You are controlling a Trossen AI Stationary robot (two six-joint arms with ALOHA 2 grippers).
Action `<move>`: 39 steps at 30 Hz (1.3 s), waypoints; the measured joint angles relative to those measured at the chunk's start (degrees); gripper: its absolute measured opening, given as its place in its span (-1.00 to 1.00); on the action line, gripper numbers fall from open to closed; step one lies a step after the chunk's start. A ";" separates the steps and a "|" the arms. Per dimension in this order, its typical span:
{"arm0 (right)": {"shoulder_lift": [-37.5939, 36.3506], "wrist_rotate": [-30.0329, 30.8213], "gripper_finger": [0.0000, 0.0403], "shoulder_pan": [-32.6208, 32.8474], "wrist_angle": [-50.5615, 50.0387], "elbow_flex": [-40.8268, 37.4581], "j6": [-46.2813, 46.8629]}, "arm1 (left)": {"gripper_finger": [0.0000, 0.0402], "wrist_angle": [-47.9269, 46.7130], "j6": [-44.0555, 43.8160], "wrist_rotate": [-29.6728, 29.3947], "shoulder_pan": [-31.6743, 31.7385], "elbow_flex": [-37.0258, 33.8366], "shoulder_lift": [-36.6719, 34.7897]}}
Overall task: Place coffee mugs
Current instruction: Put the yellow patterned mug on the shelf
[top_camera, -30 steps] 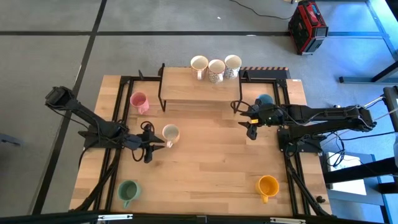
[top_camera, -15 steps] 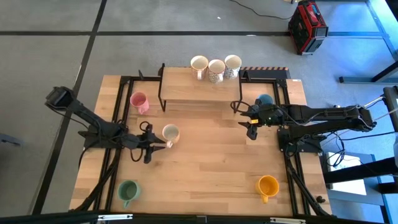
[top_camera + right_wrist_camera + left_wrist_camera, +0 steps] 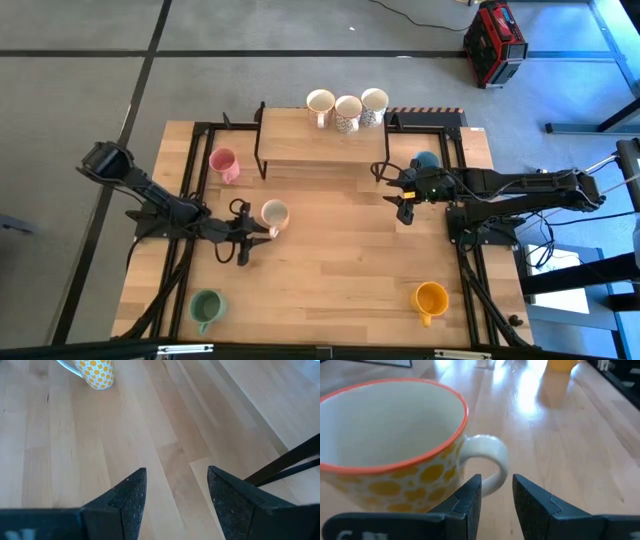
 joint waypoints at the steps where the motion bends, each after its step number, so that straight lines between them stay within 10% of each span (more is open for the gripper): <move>1: 0.00 0.00 -0.01 0.00 0.00 0.00 0.13 | -0.48 1.23 0.00 0.00 0.00 0.00 0.81; 16: 0.00 0.00 -0.01 0.01 0.02 0.00 0.35 | -0.49 14.53 1.33 -0.17 0.00 1.61 11.36; 27: -0.02 -0.02 -0.01 0.00 0.02 0.00 1.75 | -0.91 15.31 1.53 0.29 0.02 3.02 12.67; 39: -0.02 -3.61 -0.01 0.02 0.22 0.00 4.66 | -0.92 9.55 3.19 6.18 3.32 18.64 12.26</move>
